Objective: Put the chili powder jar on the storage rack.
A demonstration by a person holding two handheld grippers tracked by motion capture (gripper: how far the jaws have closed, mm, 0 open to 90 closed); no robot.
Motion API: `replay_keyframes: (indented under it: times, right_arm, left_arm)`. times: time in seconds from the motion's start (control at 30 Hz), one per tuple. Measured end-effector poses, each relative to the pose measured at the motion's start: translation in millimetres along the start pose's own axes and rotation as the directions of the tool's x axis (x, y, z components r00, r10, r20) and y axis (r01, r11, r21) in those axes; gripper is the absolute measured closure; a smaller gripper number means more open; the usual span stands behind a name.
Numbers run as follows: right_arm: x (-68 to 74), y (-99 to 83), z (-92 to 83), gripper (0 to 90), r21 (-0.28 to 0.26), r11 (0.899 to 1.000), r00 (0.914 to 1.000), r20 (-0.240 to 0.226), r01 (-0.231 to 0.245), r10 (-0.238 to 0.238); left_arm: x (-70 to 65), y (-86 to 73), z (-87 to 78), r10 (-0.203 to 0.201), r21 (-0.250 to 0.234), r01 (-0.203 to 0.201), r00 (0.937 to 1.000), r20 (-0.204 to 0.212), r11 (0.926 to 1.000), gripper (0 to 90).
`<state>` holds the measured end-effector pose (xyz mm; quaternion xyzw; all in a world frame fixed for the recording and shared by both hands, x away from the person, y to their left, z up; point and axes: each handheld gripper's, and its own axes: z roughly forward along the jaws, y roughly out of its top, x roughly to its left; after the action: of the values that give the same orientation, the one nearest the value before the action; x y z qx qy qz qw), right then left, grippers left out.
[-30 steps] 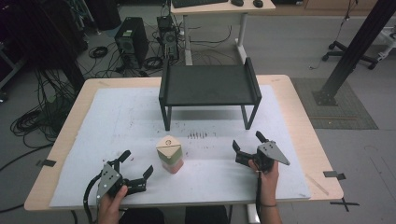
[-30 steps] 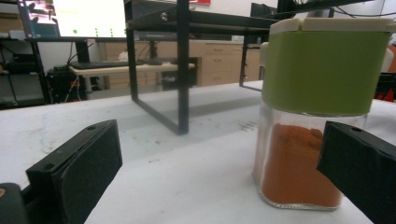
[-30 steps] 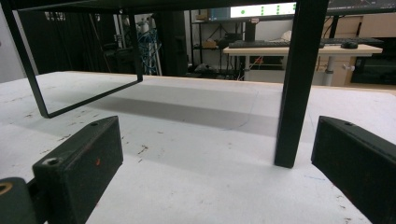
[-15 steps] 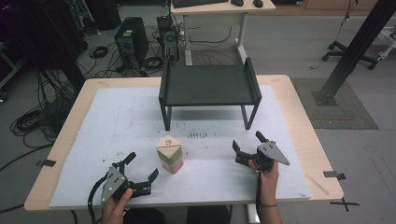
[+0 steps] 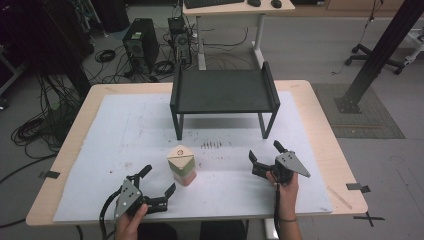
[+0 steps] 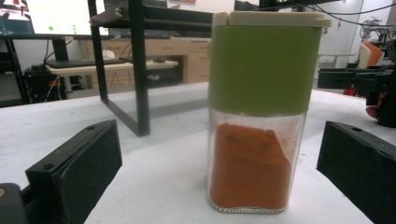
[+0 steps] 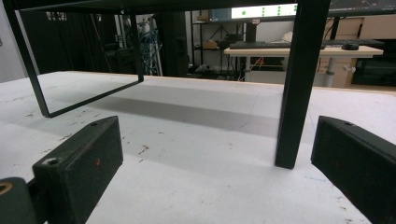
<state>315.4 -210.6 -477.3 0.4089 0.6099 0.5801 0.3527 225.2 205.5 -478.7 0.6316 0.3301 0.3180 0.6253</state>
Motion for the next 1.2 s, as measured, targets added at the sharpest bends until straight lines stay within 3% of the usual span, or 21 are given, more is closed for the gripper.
replay_keyframes:
  times: [1.2]
  right_arm:
    - [-0.4, 0.0, 0.0, 2.1, -0.001, 1.000, 1.0000, -0.007, -0.002, 0.001]
  left_arm:
    - [-17.4, 0.4, 14.2, -0.008, 0.013, 0.008, 0.9998, 0.021, 0.9999, 0.2]
